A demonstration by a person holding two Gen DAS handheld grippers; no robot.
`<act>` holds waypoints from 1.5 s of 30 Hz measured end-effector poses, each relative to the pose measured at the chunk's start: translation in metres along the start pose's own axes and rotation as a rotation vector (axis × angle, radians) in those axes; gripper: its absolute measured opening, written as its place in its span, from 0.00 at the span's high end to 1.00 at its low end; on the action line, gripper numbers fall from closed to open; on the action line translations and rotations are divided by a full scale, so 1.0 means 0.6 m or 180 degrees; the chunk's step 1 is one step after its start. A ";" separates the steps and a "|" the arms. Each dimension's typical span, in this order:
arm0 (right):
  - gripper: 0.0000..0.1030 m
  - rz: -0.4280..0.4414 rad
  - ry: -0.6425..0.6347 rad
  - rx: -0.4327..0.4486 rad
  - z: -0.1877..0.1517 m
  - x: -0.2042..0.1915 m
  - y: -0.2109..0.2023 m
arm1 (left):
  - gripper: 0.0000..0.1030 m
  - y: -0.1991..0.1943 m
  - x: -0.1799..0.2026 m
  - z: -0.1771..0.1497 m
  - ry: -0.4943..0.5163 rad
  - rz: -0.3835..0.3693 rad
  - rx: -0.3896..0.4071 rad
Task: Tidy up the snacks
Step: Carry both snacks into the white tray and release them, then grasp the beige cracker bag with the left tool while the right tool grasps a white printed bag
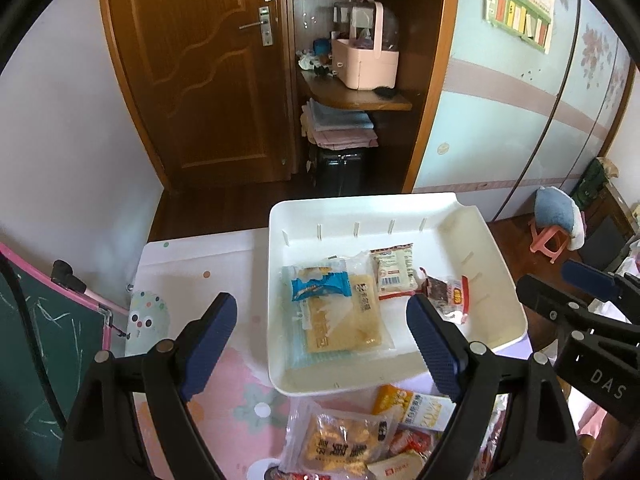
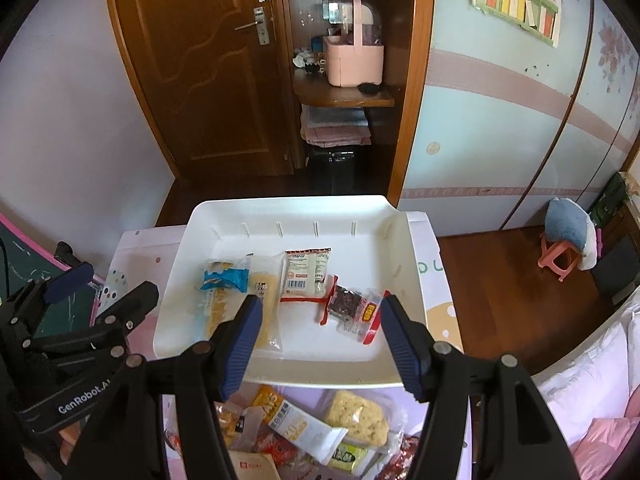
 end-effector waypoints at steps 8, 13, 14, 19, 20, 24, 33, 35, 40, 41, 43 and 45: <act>0.40 0.0065 0.0022 0.0082 -0.040 0.012 -0.064 | 0.16 -0.069 0.013 -0.039 -0.0004 -0.0001 0.0119; 0.40 0.0095 0.0010 0.0143 -0.069 0.024 -0.104 | 0.15 -0.118 0.024 -0.062 -0.0002 -0.0002 0.0232; 0.40 0.0102 0.0015 0.0156 -0.076 0.027 -0.113 | 0.14 -0.128 0.026 -0.066 0.0000 -0.0009 0.0255; 0.40 0.0146 0.0024 0.0183 -0.109 0.042 -0.145 | 0.12 -0.170 0.041 -0.091 0.0015 -0.0025 0.0334; 0.40 0.0148 0.0023 0.0183 -0.116 0.043 -0.150 | 0.12 -0.176 0.044 -0.097 0.0020 -0.0038 0.0339; 0.40 0.0148 0.0001 0.0171 -0.144 0.053 -0.165 | 0.12 -0.194 0.056 -0.120 0.0044 -0.0043 0.0341; 0.40 0.0135 -0.0036 0.0015 -0.216 0.081 -0.170 | 0.12 -0.196 0.058 -0.190 0.0036 0.0008 0.0224; 0.40 0.0080 -0.0079 -0.0039 -0.236 0.088 -0.163 | 0.12 -0.189 0.054 -0.212 0.0014 0.0020 0.0172; 0.40 0.0091 -0.0125 -0.0261 -0.289 0.100 -0.131 | 0.12 -0.146 0.045 -0.282 -0.0134 -0.0029 -0.0139; 0.40 0.0119 -0.0122 -0.0327 -0.301 0.102 -0.121 | 0.12 -0.133 0.044 -0.299 -0.0172 -0.0039 -0.0212; 0.40 0.0165 -0.0104 -0.0430 -0.323 0.105 -0.104 | 0.12 -0.107 0.045 -0.328 -0.0230 -0.0034 -0.0360; 0.40 0.0186 -0.0100 -0.0535 -0.348 0.112 -0.082 | 0.12 -0.078 0.050 -0.356 -0.0264 -0.0045 -0.0502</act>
Point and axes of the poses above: each gripper's, at about its wrist camera, not at the fingertips, and y roughly the way its jaws point, x to its right, z to its top, the point moved 7 cm from there along y, roughly the way its jaws point, and after that the axes turned 2 degrees about -x, right-handed, at the moved point
